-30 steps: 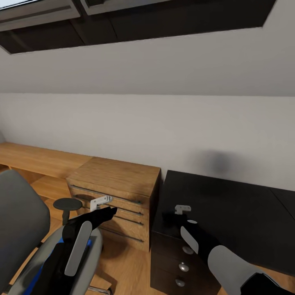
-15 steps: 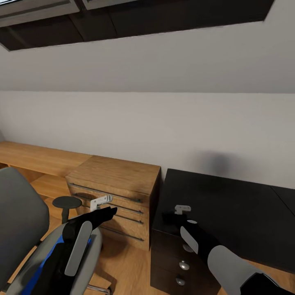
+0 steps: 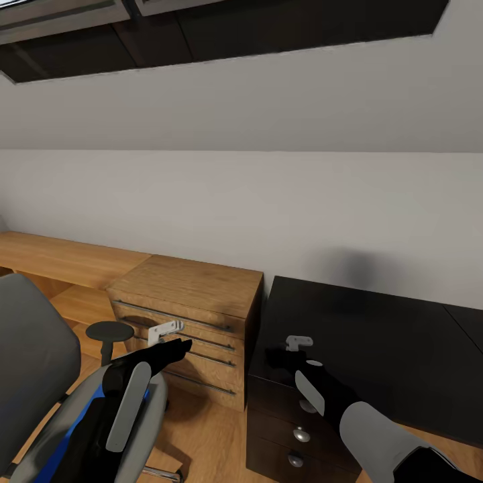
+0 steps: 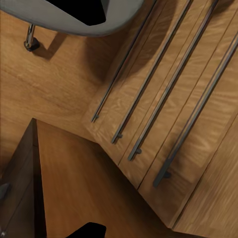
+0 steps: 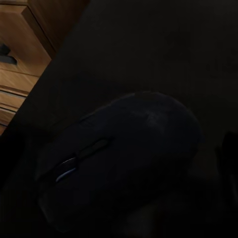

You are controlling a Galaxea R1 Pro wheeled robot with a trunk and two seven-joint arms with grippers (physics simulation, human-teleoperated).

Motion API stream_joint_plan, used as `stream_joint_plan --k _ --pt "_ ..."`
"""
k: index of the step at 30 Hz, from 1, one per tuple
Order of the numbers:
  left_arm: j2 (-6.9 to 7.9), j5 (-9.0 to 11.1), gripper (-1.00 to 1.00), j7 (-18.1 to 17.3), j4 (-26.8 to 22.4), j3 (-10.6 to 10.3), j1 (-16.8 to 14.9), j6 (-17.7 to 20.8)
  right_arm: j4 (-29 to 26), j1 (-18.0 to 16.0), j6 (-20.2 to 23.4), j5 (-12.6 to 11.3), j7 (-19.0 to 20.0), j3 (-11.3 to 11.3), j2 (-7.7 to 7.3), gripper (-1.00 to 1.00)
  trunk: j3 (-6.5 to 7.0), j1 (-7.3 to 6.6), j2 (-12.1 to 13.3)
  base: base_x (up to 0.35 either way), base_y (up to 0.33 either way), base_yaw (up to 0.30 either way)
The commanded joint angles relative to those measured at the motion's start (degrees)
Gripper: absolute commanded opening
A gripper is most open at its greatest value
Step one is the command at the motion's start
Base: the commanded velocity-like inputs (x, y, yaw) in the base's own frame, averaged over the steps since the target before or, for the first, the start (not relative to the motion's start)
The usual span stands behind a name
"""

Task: In the bedroom, organize the workspace by keeping the computer under the desk, ensuring the monitor is on the desk, placing the keyboard on the desk next to the monitor, placing the mouse on the desk next to the keyboard, moving the folder from the swivel chair onto the desk next to the mouse, stacking the notebook on top of the folder with the pen on top of the notebook, and positioning the swivel chair next to the desk.

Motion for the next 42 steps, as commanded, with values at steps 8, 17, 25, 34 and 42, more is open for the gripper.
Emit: stream_joint_plan --k 8,17,25,34,42 --pt "-0.01 0.5 1.0 0.6 -0.1 0.0 0.0 0.1 -0.3 0.0 0.0 -0.4 -0.3 0.3 -0.17 1.0 1.37 -1.76 3.2 0.0 0.0 0.0" --pt "0.03 0.4 1.0 0.7 0.1 0.0 0.0 0.1 -18.9 1.1 0.4 -0.6 -16.7 0.4 -0.93 1.0 2.45 -3.08 5.6 0.0 0.0 0.0" --pt "0.17 0.4 1.0 0.7 0.2 0.0 0.0 0.1 -34.2 8.4 2.1 -0.5 -25.2 2.0 -1.35 1.0 2.45 -3.08 5.6 0.0 0.0 0.0" --pt "0.22 0.4 1.0 0.7 0.2 0.0 0.0 0.0 -39.4 10.4 2.5 -0.5 -25.7 3.2 -2.16 1.0 2.45 -3.08 5.6 -0.099 0.068 0.0" --pt "0.25 0.4 1.0 0.7 0.2 0.0 0.0 0.0 -39.8 10.5 2.5 -0.5 -25.8 3.4 -2.41 1.0 2.45 -3.08 5.6 -0.264 0.179 0.0"
